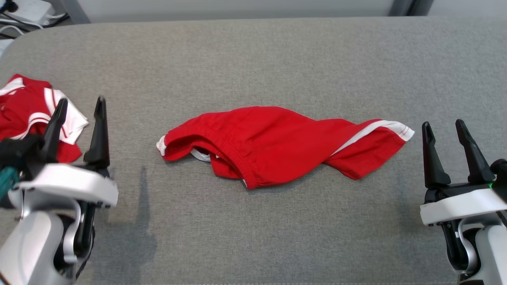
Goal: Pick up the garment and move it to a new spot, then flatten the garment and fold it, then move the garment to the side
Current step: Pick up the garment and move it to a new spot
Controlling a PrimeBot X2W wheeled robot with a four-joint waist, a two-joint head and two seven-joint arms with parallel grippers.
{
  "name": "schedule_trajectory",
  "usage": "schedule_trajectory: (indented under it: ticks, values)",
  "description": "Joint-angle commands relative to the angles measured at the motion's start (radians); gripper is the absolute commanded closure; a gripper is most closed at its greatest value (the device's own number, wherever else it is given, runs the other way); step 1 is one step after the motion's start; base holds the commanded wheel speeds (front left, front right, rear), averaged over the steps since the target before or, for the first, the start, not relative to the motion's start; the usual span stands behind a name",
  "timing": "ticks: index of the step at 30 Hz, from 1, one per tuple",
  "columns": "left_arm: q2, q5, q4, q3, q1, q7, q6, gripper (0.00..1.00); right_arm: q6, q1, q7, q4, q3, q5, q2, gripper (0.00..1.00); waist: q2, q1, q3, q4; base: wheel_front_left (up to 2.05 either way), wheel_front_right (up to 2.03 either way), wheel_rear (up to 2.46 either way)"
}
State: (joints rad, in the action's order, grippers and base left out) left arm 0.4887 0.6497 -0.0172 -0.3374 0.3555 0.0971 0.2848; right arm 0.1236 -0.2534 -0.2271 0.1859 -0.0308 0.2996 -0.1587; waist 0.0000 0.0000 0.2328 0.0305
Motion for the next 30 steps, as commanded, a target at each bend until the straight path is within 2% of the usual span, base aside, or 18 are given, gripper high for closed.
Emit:
schedule_trajectory:
  ticks: [1,9,15,20,30]
  values:
    - [0.038,0.009,0.041,0.053,-0.005,0.019,0.010,0.00,0.007,0.009,0.006,-0.023,-0.017,-0.008,-0.013,0.00,0.0000,0.0000,-0.025,0.023,0.00,0.00,0.00]
    - [0.023,0.057,0.101,0.063,-0.224,0.088,0.002,0.00,0.007,0.068,0.017,-0.015,-0.027,-0.011,-0.010,0.00,0.0000,0.0000,-0.106,0.043,0.00,0.00,0.00]
    - [0.025,0.068,0.090,0.042,-0.299,0.100,-0.025,0.00,0.007,0.124,0.037,-0.021,-0.039,-0.016,-0.004,0.00,0.0000,0.0000,-0.157,0.036,0.00,0.00,0.00]
    - [0.019,0.074,0.064,0.031,-0.336,0.104,-0.029,0.00,0.007,0.183,0.041,-0.041,-0.027,-0.015,0.006,0.00,0.0000,0.0000,-0.193,0.029,0.00,0.00,0.00]
    - [0.016,0.046,0.056,0.021,-0.373,0.118,0.002,0.00,0.007,0.261,0.075,-0.082,0.000,-0.034,0.034,0.00,0.0000,0.0000,-0.239,0.021,0.00,0.00,0.00]
